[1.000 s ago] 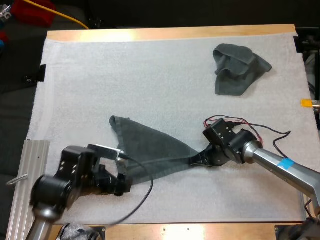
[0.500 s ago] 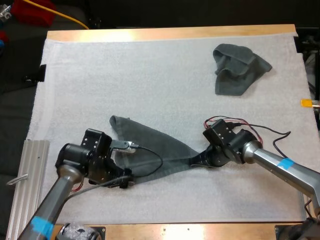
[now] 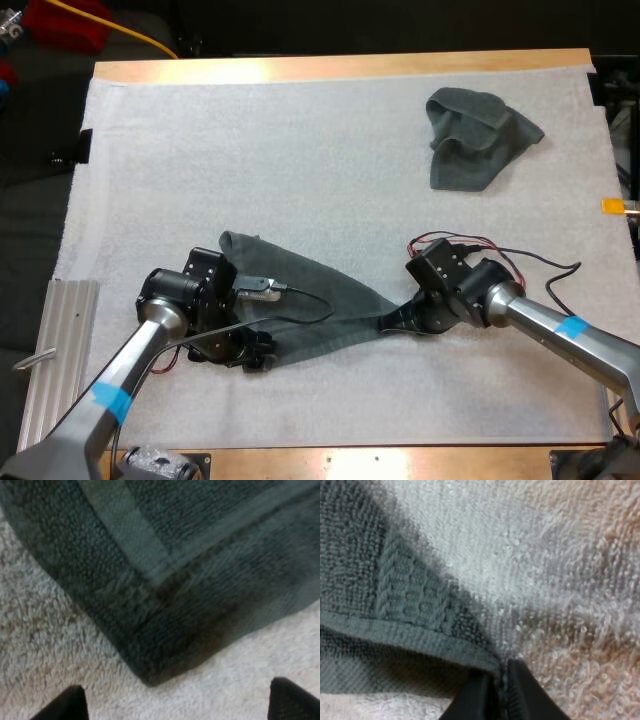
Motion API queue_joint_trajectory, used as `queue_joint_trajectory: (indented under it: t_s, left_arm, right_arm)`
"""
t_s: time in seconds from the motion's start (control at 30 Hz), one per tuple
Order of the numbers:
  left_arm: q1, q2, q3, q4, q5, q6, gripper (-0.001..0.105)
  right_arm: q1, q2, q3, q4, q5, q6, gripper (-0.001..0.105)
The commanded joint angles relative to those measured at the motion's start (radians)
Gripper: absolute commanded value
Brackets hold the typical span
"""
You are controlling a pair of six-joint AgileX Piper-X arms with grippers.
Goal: Pick towel from pile, fold and stack
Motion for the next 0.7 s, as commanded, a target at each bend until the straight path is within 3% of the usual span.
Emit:
queue_joint_trajectory:
  t_s: [0.0, 0.27, 0.47, 0.67]
  left_arm:
    - [-0.002, 0.017, 0.011, -0.014, 0.008, 0.006, 0.069]
    - [-0.002, 0.091, 0.033, -0.104, 0.143, 0.021, 0.069]
    - [-0.002, 0.111, 0.033, -0.124, 0.166, 0.021, 0.068]
    - [-0.002, 0.11, 0.033, -0.123, 0.123, 0.021, 0.04]
  right_arm:
    - [-0.004, -0.001, -0.005, 0.006, -0.009, -0.012, 0.001]
    - [-0.004, -0.001, -0.005, 0.006, -0.029, -0.012, 0.001]
    - [-0.004, -0.001, -0.005, 0.006, -0.047, -0.012, 0.001]
    - [-0.004, -0.001, -0.005, 0.006, -0.047, -0.012, 0.001]
